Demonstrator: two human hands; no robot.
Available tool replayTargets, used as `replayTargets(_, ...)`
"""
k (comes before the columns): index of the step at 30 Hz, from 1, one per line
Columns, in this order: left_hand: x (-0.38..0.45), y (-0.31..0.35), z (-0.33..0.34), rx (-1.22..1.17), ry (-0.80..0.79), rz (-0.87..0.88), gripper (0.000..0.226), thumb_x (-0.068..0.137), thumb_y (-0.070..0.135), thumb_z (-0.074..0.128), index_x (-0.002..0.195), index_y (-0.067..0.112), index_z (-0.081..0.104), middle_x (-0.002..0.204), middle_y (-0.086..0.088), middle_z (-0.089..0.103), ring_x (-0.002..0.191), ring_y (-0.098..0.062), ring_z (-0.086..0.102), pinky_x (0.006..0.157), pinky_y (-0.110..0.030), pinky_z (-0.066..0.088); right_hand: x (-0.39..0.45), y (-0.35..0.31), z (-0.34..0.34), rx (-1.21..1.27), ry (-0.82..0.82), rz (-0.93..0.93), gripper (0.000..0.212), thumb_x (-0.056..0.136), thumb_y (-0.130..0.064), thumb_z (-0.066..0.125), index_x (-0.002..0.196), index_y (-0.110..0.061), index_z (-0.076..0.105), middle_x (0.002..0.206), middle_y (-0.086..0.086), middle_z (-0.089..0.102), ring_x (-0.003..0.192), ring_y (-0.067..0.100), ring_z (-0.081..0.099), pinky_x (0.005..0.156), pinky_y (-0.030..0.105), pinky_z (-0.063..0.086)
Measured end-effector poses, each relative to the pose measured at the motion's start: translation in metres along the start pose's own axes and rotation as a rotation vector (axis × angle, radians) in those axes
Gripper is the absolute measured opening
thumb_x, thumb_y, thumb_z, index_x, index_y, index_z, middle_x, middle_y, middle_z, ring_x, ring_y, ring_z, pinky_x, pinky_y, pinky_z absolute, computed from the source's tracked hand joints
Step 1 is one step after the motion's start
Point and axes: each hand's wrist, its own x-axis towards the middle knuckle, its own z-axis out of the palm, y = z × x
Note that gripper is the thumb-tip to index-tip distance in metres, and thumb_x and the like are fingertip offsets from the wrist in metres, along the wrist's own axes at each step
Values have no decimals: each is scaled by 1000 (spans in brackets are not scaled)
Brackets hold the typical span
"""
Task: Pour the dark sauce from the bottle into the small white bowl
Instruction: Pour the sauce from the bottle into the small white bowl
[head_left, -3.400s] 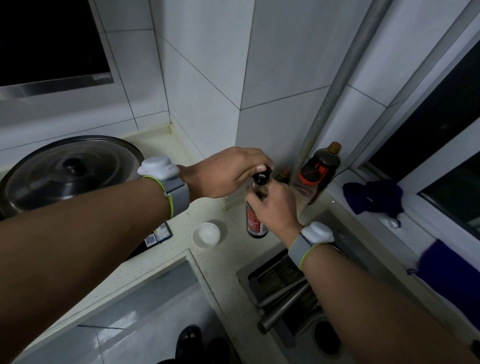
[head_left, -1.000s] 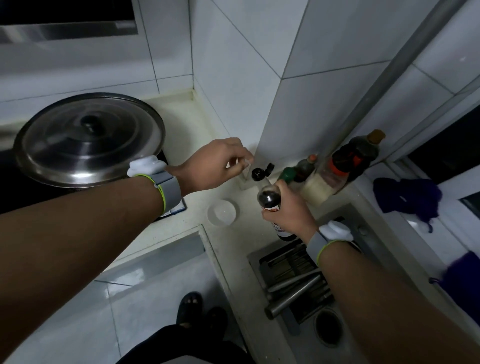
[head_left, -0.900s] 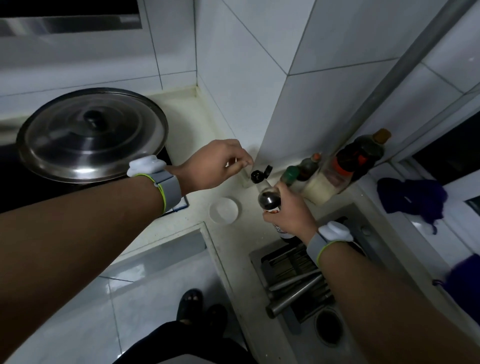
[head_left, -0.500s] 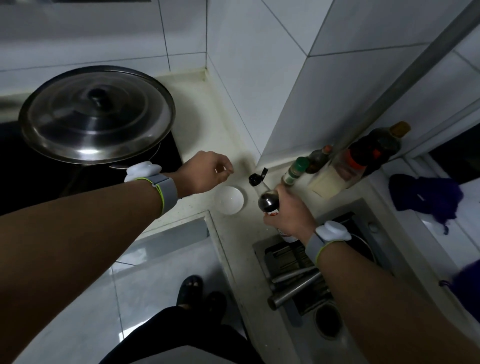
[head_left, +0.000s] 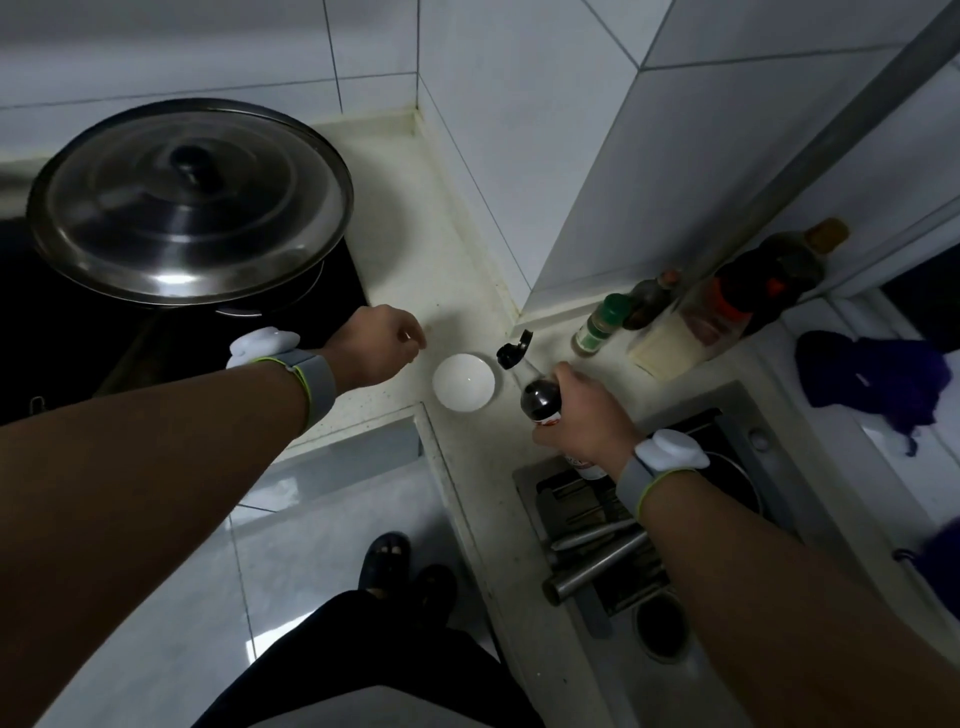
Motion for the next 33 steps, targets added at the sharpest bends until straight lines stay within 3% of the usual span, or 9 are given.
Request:
replayTargets(11, -8, -25, 20, 37, 95, -3, 24, 91, 16, 60, 103, 20, 80, 104, -6, 79, 99, -27, 73, 91, -37, 59, 7, 0, 6, -81, -37, -21, 54, 69, -26, 87, 99, -15, 44, 102, 12, 62, 92, 34, 64, 76, 43, 56)
replayTargets(15, -11, -33, 26, -2, 119, 6, 21, 90, 17, 62, 104, 21, 78, 98, -2, 77, 93, -24, 73, 88, -37, 60, 11, -2, 7, -99, -41, -29, 54, 69, -26, 87, 98, -15, 42, 100, 13, 62, 91, 36, 64, 75, 44, 56)
replayTargets(20, -13, -35, 31, -20, 145, 84, 23, 88, 17, 66, 110, 21, 74, 95, 2, 72, 89, -20, 71, 88, -39, 60, 13, -6, 9, -129, -55, -29, 55, 71, -26, 87, 98, -15, 41, 101, 12, 61, 92, 36, 64, 75, 43, 55)
replayTargets(33, -12, -32, 50, 4, 145, 158, 41, 86, 16, 72, 126, 20, 64, 112, -4, 64, 93, -23, 65, 90, -39, 56, 18, -8, 19, -192, -68, 13, 57, 74, -29, 87, 100, -15, 39, 102, 10, 58, 94, 36, 65, 68, 34, 45)
